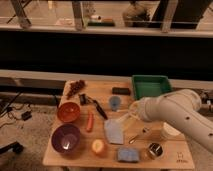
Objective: Place banana in metal cup
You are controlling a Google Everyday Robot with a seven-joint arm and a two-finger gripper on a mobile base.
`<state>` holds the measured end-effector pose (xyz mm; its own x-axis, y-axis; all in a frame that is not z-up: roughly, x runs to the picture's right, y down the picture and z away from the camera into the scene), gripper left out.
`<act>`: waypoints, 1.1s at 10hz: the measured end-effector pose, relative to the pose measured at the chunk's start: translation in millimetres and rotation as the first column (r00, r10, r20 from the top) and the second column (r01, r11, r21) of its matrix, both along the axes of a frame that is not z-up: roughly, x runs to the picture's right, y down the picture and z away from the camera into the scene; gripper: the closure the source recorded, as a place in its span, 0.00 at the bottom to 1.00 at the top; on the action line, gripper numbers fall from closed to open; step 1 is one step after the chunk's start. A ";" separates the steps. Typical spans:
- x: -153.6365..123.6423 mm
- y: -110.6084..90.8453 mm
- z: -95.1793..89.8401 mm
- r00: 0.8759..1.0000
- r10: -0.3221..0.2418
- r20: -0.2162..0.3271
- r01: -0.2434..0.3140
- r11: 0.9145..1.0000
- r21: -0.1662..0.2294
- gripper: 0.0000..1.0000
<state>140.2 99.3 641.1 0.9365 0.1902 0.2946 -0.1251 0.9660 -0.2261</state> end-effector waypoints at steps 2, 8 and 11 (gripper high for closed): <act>17.3 10.3 -5.1 0.999 0.020 -0.025 -0.020 1.000 -0.018 1.00; 16.9 16.4 -15.5 0.999 0.034 -0.034 -0.035 0.999 -0.025 1.00; 16.4 16.6 -15.1 0.999 0.034 -0.034 -0.035 0.999 -0.026 1.00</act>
